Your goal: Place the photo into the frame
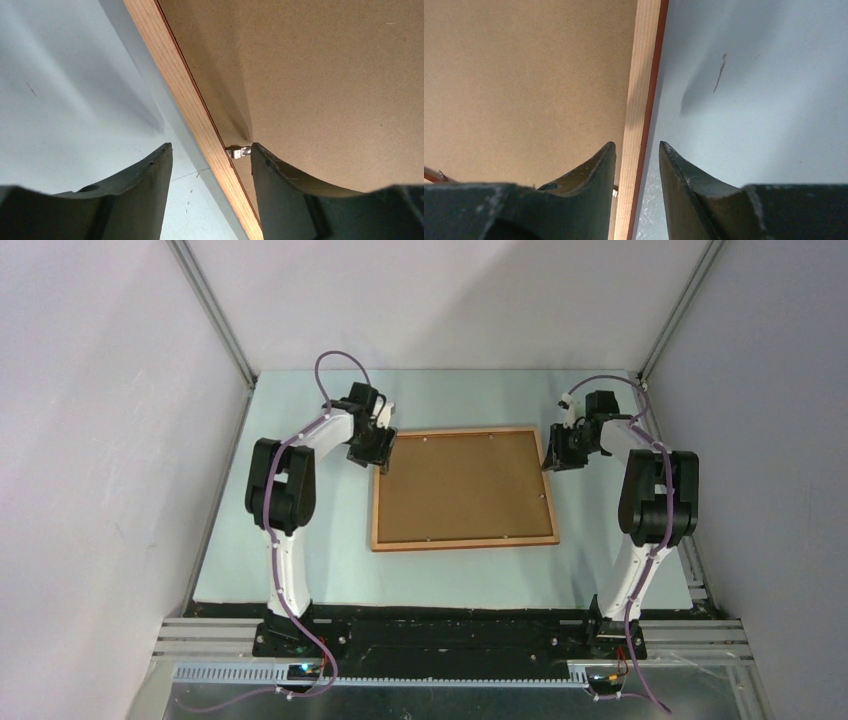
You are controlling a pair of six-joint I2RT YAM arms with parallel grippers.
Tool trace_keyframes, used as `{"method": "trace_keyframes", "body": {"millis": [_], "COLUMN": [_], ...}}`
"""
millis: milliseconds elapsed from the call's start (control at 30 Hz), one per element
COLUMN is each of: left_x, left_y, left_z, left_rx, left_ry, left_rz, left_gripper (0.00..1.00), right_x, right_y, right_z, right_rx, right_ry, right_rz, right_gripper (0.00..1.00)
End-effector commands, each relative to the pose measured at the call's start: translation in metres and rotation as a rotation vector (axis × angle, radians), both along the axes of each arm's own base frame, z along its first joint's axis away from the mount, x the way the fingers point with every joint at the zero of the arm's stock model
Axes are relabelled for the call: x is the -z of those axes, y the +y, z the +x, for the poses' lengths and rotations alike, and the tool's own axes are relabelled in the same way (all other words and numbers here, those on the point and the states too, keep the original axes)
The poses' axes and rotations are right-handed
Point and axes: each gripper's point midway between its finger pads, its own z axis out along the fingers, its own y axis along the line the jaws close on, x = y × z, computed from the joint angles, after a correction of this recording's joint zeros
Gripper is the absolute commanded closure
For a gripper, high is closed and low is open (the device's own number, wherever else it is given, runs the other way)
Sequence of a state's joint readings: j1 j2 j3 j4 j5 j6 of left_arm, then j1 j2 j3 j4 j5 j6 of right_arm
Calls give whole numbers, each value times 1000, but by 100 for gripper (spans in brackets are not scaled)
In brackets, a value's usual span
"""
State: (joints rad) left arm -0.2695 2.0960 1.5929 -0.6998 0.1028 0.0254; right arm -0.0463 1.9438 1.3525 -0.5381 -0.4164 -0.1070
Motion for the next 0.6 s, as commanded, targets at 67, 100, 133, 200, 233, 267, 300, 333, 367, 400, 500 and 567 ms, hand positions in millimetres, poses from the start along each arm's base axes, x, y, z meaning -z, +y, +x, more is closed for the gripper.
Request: {"method": "trace_keyframes", "body": {"millis": [67, 100, 133, 200, 233, 267, 300, 333, 367, 400, 500, 567], "left_x": [-33, -35, -40, -47, -49, -55, -56, -63, -64, -71, -82, -89], "left_y": [0, 0, 1, 1, 2, 2, 3, 5, 6, 8, 13, 16], "left_z": [17, 18, 19, 19, 20, 20, 19, 19, 17, 17, 9, 3], "left_rx": [-21, -25, -29, -30, -33, -33, -35, -36, -38, -37, -39, -38], "left_ry": [-79, -84, -92, -107, -112, -124, -127, -140, -142, -160, -186, -201], "left_rz": [-19, -25, -31, -39, -41, -43, -43, -44, -40, -40, -37, -34], "left_gripper": [32, 29, 28, 23, 21, 20, 19, 17, 16, 14, 11, 9], "right_x": [-47, -49, -54, -59, -58, -64, -63, -71, -68, -76, -78, -89], "right_y": [-1, 1, 1, 3, 4, 5, 7, 10, 12, 15, 28, 40], "right_z": [8, 6, 5, 2, -2, -4, -8, -10, -16, -19, -36, -49], "right_rx": [-34, -46, -53, -74, -88, -100, -120, -146, -159, -186, -250, -302], "right_ry": [-130, -134, -149, -170, -170, -187, -191, -220, -216, -245, -268, -309], "right_rz": [-6, -3, -3, -4, -2, -4, -7, -18, -24, -42, -76, -103], "right_gripper": [55, 54, 54, 52, 51, 50, 49, 47, 46, 44, 41, 39]}}
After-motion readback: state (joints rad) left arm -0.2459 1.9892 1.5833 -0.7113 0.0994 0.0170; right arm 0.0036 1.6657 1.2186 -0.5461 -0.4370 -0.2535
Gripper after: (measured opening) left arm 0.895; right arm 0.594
